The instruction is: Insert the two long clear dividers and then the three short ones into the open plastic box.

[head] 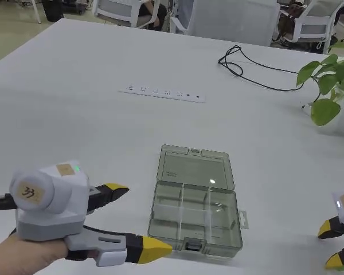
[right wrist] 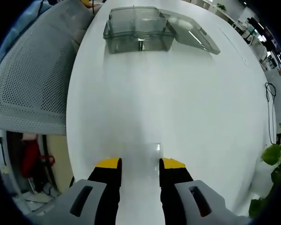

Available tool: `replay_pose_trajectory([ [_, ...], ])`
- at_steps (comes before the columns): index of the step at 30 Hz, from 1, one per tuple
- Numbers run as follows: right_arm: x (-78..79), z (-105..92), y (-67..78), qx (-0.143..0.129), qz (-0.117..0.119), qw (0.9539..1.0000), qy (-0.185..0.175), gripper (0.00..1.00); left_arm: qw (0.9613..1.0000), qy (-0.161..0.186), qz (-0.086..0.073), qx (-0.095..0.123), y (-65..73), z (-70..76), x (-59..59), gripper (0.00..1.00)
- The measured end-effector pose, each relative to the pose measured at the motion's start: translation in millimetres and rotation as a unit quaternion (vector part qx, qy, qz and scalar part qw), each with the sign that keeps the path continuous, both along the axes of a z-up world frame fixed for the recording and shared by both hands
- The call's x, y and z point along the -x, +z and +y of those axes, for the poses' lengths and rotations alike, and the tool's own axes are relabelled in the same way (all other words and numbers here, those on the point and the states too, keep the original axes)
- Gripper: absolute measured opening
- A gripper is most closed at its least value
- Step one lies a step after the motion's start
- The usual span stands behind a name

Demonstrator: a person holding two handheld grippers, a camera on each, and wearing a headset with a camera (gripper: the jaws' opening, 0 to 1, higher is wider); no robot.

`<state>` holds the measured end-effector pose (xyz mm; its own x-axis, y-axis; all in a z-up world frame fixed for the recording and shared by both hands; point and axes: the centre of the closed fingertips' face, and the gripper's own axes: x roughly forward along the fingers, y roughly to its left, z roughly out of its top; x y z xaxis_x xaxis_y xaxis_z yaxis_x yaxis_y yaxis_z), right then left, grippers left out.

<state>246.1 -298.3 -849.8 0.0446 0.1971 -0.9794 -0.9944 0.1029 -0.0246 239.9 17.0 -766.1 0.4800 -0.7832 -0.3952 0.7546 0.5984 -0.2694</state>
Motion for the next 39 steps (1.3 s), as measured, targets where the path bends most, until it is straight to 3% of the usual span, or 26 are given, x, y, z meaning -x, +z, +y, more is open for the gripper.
replay_pose_trajectory([
  [9, -4.8, 2.0, 0.6, -0.005, -0.007, 1.0, -0.004, 0.33, 1.0, 0.0, 0.003, -0.002, -2.7, 1.6, 0.2, 0.91],
  [16, -17.1, 14.9, 11.3, -0.026, -0.034, 0.999, -0.013, 0.33, 0.9999, 0.008, 0.009, -0.002, -5.4, 3.0, -0.3, 0.89],
  [30, -31.5, 61.8, 48.7, -0.077, -0.098, 0.9922, -0.011, 0.33, 0.9989, 0.031, 0.031, 0.012, -6.0, 0.7, -5.7, 0.81],
  [38, -35.4, 96.4, 72.0, -0.105, -0.129, 0.9859, 0.007, 0.33, 0.9982, 0.033, 0.041, 0.03, 3.5, -15.2, -10.5, 0.74],
  [39, -34.7, 101.6, 75.0, -0.105, -0.132, 0.9856, 0.012, 0.33, 0.9973, 0.033, 0.053, 0.038, 4.5, -20.4, -9.5, 0.72],
])
